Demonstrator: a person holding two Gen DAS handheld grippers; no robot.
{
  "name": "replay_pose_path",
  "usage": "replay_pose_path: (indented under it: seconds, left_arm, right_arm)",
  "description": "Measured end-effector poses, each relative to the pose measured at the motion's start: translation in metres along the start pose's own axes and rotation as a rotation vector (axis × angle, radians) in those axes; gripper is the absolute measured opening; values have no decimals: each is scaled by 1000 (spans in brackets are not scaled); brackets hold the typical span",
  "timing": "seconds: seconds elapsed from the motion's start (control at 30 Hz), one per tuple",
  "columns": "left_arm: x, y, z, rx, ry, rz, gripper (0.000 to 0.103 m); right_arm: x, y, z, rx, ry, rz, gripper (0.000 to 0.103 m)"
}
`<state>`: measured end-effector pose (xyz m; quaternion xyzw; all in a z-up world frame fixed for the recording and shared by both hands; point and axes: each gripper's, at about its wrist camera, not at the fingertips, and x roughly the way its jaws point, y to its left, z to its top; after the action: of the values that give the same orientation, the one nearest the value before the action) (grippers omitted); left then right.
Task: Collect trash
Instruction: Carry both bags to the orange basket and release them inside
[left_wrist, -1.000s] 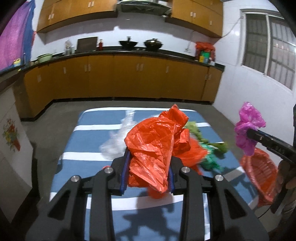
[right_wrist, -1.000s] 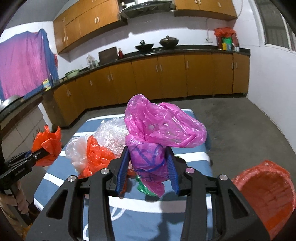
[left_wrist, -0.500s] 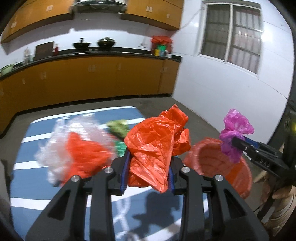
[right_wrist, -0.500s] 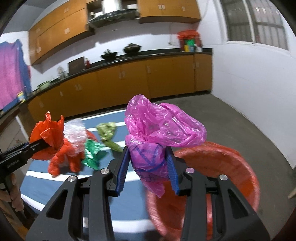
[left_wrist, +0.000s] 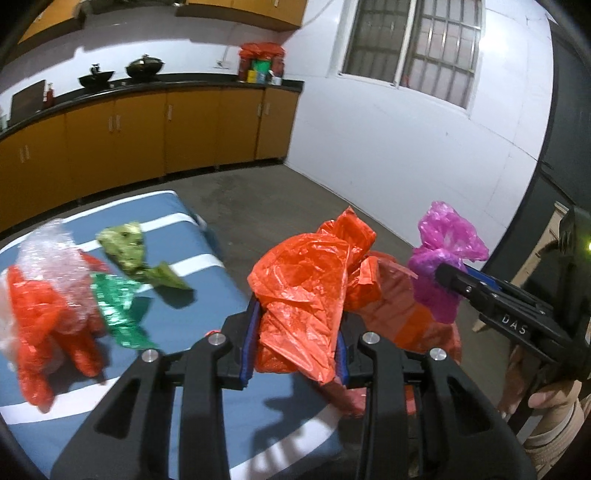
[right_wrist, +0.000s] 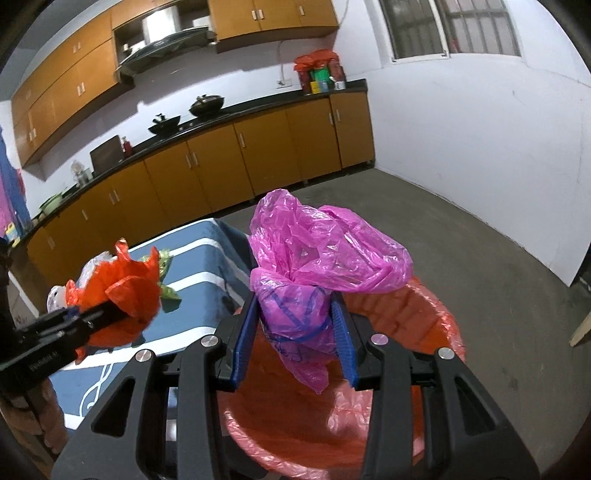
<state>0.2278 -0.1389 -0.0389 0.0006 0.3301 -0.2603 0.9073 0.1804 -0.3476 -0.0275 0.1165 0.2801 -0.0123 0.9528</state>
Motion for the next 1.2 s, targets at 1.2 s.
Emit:
replay_pose_path:
  seconds: [1.2]
  left_arm:
    - [25,7,-24,17,21,151,69]
  right_arm:
    - [-7,-21,10,31,-38,-74,66]
